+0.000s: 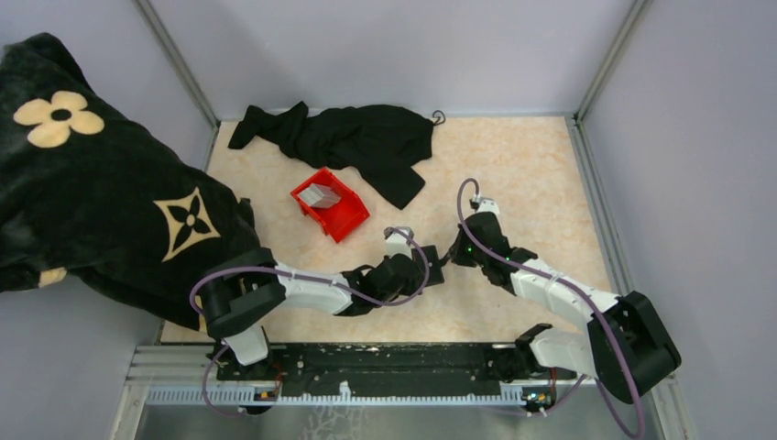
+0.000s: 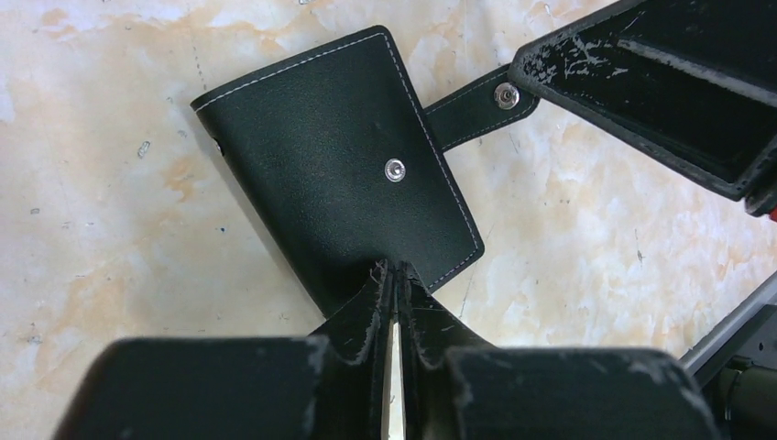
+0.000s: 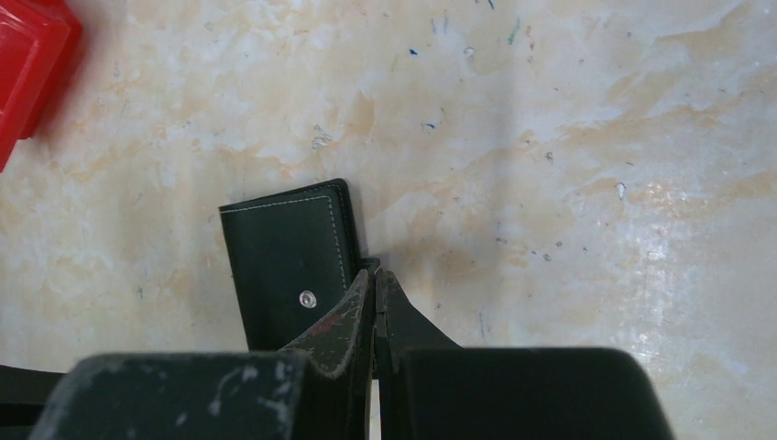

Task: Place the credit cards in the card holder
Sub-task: Close the card holder at the center of the board.

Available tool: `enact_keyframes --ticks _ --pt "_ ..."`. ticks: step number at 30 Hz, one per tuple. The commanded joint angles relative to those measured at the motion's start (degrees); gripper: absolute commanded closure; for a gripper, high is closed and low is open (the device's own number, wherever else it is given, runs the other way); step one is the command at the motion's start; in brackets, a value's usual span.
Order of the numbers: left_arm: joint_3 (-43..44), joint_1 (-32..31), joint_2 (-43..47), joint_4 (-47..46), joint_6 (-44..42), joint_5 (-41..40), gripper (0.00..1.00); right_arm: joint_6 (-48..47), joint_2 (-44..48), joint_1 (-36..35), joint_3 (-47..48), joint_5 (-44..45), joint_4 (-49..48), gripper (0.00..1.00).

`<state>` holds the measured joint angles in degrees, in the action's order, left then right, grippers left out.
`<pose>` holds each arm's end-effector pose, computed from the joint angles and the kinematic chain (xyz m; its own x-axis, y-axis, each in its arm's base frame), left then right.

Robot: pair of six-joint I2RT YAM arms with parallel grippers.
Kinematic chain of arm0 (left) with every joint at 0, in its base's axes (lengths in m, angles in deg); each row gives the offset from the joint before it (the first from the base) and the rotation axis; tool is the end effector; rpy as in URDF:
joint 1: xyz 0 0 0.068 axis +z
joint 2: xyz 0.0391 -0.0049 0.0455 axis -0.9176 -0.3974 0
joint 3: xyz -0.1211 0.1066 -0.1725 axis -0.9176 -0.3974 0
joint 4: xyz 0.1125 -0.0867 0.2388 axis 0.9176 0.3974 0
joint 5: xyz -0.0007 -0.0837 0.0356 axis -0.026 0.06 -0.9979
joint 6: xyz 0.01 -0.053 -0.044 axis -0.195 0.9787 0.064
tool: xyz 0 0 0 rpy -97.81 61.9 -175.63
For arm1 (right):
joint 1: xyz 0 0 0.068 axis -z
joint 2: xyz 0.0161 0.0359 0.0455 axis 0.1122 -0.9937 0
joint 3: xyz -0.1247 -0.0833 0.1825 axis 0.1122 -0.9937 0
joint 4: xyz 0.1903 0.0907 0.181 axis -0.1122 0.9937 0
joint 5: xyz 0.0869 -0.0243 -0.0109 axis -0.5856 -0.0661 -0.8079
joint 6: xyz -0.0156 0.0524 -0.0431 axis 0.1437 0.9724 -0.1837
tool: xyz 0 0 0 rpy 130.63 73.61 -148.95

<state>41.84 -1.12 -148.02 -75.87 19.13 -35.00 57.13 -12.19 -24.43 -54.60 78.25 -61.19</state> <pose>0.1539 -0.3171 0.0806 -0.6743 -0.1090 -0.7304 0.3518 0.8222 -0.4475 0.2354 0.1333 0.1215 -0.7192 0.2339 -0.6542 -0.0316 0.9296 0.3671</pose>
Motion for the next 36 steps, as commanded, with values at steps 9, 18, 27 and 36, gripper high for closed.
enact_keyframes --ticks 9,18,27,36 --pt "0.82 -0.51 -1.49 3.69 3.29 -2.49 0.91 -2.45 -2.21 -6.17 5.70 3.70 0.76 1.00" --pt "1.50 -0.47 -2.10 3.87 3.70 -2.49 0.91 -2.45 -6.59 -10.50 6.98 5.22 0.35 1.00" --pt "1.61 -0.50 -2.17 3.87 3.71 -2.49 0.92 -2.34 -9.00 -12.14 7.74 7.15 -0.21 1.00" --pt "1.76 -0.49 -2.52 3.65 3.75 -2.27 0.92 -2.32 -11.24 -13.16 8.36 7.95 -0.80 1.00"
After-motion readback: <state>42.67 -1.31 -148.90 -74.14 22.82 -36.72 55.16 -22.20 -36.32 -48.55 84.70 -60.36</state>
